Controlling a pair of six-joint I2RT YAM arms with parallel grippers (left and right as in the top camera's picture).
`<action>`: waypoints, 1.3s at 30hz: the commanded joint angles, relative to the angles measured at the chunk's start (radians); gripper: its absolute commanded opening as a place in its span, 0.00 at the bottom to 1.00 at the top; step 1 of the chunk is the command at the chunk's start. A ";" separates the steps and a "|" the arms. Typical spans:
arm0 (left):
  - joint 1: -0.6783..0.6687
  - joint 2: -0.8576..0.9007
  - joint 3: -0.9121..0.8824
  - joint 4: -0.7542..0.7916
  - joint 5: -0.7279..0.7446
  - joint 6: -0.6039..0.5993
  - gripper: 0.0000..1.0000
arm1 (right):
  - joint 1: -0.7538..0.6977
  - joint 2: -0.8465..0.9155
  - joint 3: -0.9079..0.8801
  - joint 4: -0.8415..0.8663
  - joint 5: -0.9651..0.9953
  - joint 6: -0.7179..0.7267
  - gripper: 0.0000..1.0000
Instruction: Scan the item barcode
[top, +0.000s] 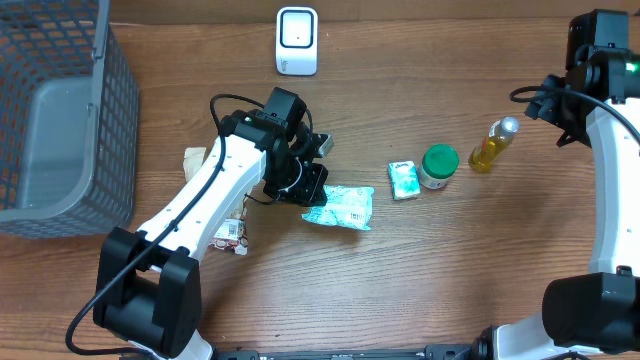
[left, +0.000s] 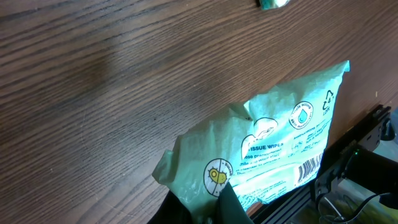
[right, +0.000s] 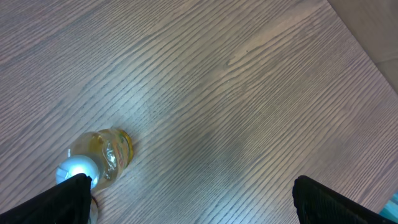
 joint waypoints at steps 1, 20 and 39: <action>-0.002 -0.018 0.016 0.001 0.030 0.023 0.04 | 0.000 0.000 0.008 0.005 0.002 0.008 1.00; -0.002 -0.016 0.016 0.008 -0.027 -0.021 0.05 | 0.000 0.000 0.008 0.005 0.002 0.008 1.00; -0.003 -0.016 0.016 0.031 -0.027 -0.077 0.04 | 0.000 0.000 0.008 0.005 0.002 0.008 1.00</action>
